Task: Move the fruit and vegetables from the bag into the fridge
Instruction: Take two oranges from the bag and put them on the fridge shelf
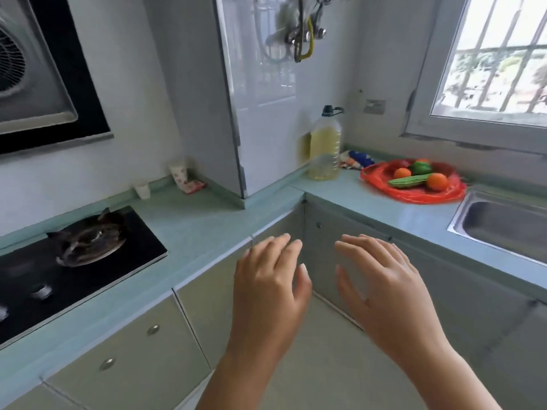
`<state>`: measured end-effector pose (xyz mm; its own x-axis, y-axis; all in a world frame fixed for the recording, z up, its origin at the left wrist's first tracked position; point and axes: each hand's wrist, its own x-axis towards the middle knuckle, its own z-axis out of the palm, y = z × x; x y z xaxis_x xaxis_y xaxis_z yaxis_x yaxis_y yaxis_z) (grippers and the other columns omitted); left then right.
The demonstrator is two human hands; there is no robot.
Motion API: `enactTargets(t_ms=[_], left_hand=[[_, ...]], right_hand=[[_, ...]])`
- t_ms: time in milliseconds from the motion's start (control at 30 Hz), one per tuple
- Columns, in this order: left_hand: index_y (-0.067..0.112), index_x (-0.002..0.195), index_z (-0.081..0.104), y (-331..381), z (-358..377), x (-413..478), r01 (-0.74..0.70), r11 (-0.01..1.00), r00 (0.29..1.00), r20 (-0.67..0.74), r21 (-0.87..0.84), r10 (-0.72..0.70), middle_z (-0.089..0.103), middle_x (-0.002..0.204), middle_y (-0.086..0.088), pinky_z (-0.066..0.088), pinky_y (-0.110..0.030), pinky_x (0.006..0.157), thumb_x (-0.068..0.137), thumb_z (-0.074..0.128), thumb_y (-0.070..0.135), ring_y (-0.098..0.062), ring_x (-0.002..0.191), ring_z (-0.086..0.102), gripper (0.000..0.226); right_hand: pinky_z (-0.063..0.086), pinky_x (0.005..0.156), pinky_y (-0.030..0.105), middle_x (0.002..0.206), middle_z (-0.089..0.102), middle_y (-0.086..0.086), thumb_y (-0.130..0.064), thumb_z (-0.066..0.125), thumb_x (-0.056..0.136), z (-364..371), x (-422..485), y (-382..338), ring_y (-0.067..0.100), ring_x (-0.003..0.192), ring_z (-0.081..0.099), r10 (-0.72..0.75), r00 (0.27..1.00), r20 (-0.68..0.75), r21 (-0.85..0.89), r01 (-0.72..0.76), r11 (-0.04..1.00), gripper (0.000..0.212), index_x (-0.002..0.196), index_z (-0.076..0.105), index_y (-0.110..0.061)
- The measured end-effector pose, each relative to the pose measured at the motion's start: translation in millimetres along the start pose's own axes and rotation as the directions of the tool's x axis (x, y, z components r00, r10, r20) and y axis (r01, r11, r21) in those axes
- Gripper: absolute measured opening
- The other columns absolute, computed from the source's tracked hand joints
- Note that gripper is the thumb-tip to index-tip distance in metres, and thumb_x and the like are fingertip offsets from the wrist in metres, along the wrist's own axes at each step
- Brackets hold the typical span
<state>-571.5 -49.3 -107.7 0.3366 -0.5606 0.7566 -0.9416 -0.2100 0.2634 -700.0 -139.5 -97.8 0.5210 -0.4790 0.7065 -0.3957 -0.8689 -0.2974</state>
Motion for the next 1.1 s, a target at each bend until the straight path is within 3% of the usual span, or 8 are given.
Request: enactTargets(t_ms=[333, 667, 967, 1100], left_hand=[[0.011, 0.105, 0.067, 29.5, 141.4, 85.9, -0.109, 0.983, 0.991, 0.054, -0.147, 0.118, 0.067, 0.108, -0.004, 0.038, -0.033, 0.090, 0.082, 0.046, 0.026, -0.020, 0.101, 0.057, 0.036], [0.011, 0.106, 0.067, 74.5, 276.9, 181.2, -0.121, 0.957, 0.986, 0.075, -0.263, 0.146, 0.067, 0.108, -0.004, 0.037, -0.033, 0.091, 0.082, 0.045, 0.027, -0.020, 0.101, 0.057, 0.036], [0.013, 0.107, 0.066, 71.2, 369.0, 225.0, -0.071, 0.947, 0.965, 0.221, -0.313, 0.145, 0.066, 0.109, -0.003, 0.033, -0.027, 0.092, 0.082, 0.043, 0.030, -0.019, 0.101, 0.058, 0.038], [0.014, 0.108, 0.065, 62.1, 417.2, 254.5, -0.081, 0.939, 0.947, 0.267, -0.335, 0.178, 0.066, 0.109, -0.001, 0.041, -0.030, 0.090, 0.082, 0.042, 0.031, -0.018, 0.100, 0.060, 0.039]], right_hand=[[0.045, 0.083, 0.032, 0.101, 0.068, 0.001, -0.028, 0.046, 0.082, 19.9, 54.6, 131.9, 0.022, 0.093, 0.061, 0.114, 0.985, -0.130, -0.121, -0.130, 0.984, 0.032, 0.099, 0.067, -0.012], [0.050, 0.082, 0.038, 0.100, 0.069, 0.004, -0.030, 0.044, 0.083, 20.7, 124.6, 277.1, 0.024, 0.094, 0.061, 0.162, 0.973, -0.164, -0.241, -0.199, 0.950, 0.037, 0.100, 0.069, -0.009], [0.053, 0.080, 0.040, 0.099, 0.069, 0.005, -0.030, 0.045, 0.082, 51.5, 151.1, 360.5, 0.028, 0.092, 0.064, 0.248, 0.958, -0.142, -0.267, -0.279, 0.922, 0.038, 0.100, 0.069, -0.008], [0.053, 0.077, 0.040, 0.098, 0.069, 0.003, -0.031, 0.044, 0.081, 76.3, 172.7, 394.8, 0.026, 0.090, 0.063, 0.304, 0.941, -0.151, -0.300, -0.336, 0.893, 0.038, 0.098, 0.069, -0.009]])
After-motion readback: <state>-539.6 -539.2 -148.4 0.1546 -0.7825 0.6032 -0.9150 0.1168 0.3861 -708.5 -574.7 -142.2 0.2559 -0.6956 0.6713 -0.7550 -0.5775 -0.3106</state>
